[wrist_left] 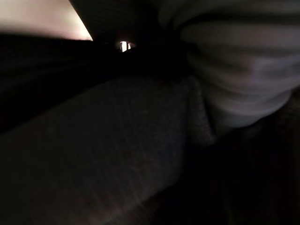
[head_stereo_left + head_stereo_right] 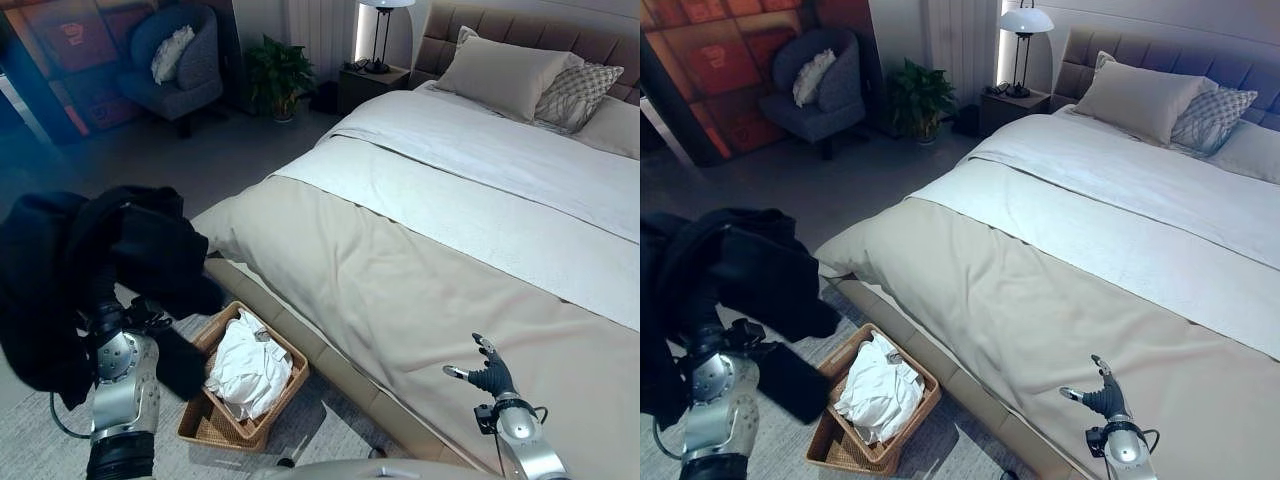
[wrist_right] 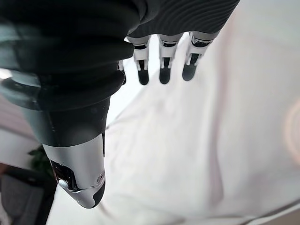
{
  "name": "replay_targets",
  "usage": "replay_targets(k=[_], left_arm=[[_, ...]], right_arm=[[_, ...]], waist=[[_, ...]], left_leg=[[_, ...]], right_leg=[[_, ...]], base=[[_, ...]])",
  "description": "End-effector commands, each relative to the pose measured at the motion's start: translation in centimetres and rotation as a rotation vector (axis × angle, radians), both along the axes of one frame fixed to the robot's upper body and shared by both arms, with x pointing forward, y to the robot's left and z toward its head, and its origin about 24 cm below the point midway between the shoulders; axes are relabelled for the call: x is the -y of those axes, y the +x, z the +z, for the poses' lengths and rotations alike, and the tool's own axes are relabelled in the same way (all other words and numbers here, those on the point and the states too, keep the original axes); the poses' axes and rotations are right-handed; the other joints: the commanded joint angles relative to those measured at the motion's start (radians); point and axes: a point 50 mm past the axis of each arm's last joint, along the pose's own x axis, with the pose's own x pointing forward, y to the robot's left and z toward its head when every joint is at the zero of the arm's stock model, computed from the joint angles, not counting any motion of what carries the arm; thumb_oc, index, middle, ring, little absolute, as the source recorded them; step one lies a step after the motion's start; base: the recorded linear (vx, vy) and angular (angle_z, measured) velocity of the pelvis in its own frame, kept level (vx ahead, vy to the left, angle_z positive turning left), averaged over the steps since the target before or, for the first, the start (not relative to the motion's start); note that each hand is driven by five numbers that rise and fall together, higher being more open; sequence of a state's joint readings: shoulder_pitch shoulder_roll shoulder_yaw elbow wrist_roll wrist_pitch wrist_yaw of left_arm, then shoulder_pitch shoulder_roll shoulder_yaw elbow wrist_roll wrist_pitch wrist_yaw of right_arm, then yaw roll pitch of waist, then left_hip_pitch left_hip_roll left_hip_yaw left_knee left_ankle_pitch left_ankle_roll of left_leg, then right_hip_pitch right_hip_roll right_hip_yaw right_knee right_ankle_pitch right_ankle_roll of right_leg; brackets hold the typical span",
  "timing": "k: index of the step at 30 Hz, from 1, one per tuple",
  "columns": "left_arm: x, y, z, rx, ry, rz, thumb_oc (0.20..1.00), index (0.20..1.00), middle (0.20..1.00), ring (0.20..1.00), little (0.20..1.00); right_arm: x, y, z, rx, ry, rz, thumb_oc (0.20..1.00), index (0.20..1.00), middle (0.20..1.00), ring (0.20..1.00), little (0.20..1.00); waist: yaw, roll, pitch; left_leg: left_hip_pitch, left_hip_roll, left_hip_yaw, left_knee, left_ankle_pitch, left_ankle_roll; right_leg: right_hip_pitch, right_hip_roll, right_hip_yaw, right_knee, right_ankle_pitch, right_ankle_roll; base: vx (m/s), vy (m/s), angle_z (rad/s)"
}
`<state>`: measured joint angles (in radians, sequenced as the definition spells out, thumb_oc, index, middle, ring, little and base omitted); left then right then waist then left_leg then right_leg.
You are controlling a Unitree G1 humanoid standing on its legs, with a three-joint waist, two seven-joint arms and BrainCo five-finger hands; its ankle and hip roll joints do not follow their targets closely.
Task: Pick up clothes into the bucket
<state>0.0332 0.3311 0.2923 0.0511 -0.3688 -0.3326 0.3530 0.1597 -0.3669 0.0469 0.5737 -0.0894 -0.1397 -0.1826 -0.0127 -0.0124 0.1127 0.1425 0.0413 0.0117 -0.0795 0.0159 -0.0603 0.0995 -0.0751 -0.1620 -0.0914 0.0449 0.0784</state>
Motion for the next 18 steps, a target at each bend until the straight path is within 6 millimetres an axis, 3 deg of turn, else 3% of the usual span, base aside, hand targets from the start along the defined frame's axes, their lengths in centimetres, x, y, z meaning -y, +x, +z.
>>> replay_targets(k=[1,5,12,18], left_arm=[[-1.8,0.3,2.7,0.06,0.141,0.015,0.2,0.2,0.2,0.2,0.2],[-2.5,0.5,2.5,0.023,0.155,0.02,0.2,0.2,0.2,0.2,0.2],[-3.7,2.3,3.1,-0.035,0.196,-0.021,0.2,0.2,0.2,0.2,0.2],[-4.4,4.4,4.2,-0.054,0.215,-0.02,0.2,0.2,0.2,0.2,0.2]], right_arm=[[0.5,1.3,0.5,0.01,-0.05,0.047,1.0,1.0,1.0,1.0,1.0],[0.5,1.0,-0.2,-0.032,-0.056,0.061,1.0,1.0,1.0,1.0,1.0],[0.8,0.2,-1.8,-0.148,-0.054,0.077,1.0,1.0,1.0,1.0,1.0],[0.0,1.6,-1.2,-0.106,-0.062,0.132,1.0,1.0,1.0,1.0,1.0]], waist=[[-0.016,-0.055,0.017],[-0.01,-0.072,0.054],[-0.004,-0.116,0.175],[-0.017,-0.159,0.259]], left_leg=[[-0.101,-0.05,-0.086,0.159,-0.096,0.021],[-0.155,-0.054,-0.089,0.204,-0.1,0.02],[-0.327,-0.052,-0.089,0.325,-0.103,0.019],[-0.458,-0.035,-0.085,0.413,-0.113,0.015]], right_leg=[[-0.02,-0.066,-0.005,0.119,-0.063,0.054],[-0.056,-0.065,0.0,0.126,-0.053,0.054],[-0.185,-0.067,0.025,0.154,-0.008,0.056],[-0.286,-0.064,0.049,0.162,0.028,0.059]], base=[[-0.09,0.01,0.0],[-0.13,0.005,0.02],[-0.17,0.028,-0.02],[-0.13,0.038,-0.04]])
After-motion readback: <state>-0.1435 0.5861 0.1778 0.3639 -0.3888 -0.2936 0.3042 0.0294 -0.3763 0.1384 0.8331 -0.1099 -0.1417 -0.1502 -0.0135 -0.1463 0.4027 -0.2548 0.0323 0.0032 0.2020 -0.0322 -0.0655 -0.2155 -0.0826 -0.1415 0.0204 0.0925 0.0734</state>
